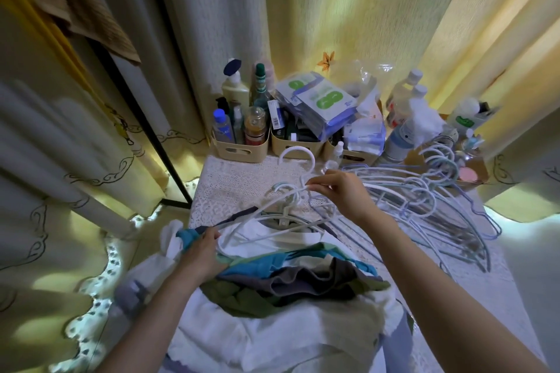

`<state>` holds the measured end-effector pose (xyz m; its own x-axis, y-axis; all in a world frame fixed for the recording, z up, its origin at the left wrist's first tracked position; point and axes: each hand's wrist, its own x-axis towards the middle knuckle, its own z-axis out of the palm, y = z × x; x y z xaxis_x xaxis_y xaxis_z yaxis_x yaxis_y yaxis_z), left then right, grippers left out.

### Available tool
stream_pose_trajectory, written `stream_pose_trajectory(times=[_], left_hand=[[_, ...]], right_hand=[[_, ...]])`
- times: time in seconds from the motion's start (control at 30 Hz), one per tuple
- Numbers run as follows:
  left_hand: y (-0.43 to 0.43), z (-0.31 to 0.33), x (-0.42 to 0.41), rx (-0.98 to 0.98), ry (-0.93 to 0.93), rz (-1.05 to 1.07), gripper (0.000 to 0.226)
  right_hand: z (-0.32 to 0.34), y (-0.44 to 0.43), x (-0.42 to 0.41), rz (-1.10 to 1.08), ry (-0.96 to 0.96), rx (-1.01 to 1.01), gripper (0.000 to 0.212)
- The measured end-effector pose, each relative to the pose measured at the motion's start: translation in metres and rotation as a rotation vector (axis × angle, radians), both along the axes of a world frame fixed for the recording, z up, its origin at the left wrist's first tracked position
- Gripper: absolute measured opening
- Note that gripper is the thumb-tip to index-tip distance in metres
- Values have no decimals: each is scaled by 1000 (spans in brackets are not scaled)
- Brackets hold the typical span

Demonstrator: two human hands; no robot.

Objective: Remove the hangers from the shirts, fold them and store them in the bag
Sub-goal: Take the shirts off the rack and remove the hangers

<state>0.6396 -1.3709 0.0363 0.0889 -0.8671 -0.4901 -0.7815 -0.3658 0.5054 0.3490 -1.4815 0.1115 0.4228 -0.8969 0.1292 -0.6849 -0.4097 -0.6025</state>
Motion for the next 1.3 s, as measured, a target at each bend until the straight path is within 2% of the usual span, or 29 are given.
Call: stream_pose_trajectory(times=[0.1, 0.23, 0.4, 0.53, 0.67, 0.77, 0.83, 0.9, 1.1, 1.2, 1.3], left_hand=[[1, 0, 1, -10, 8, 0, 58], [3, -3, 0, -57, 15, 64, 47], [3, -4, -2, -13, -59, 84, 49], [2, -2, -3, 7, -70, 71, 50], [2, -1, -2, -56, -51, -50, 62], [3, -5, -1, -82, -95, -95, 42], [4, -8, 1, -135, -42, -17, 22], [3, -11, 5, -182, 30, 45, 13], [-2, -20, 12, -68, 115, 57, 20], [-5, -23, 14, -34, 102, 79, 19], [-9, -24, 17, 11, 94, 138, 30]], right_hand=[[1, 5, -2, 28, -34, -23, 17], [-4, 13, -17, 21, -45, 47, 16], [-21, 36, -40, -30, -100, 151, 15], [-34, 49, -45, -167, -151, 213, 16], [-36, 47, -34, -235, -165, 204, 15], [-36, 39, -29, -239, -155, 213, 17], [-39, 35, -28, -233, -163, 225, 16], [-43, 33, -31, -222, -181, 271, 16], [-53, 27, -44, -185, -325, 533, 18], [-54, 15, -38, -188, -272, 556, 19], [-54, -1, -24, -211, -209, 587, 21]])
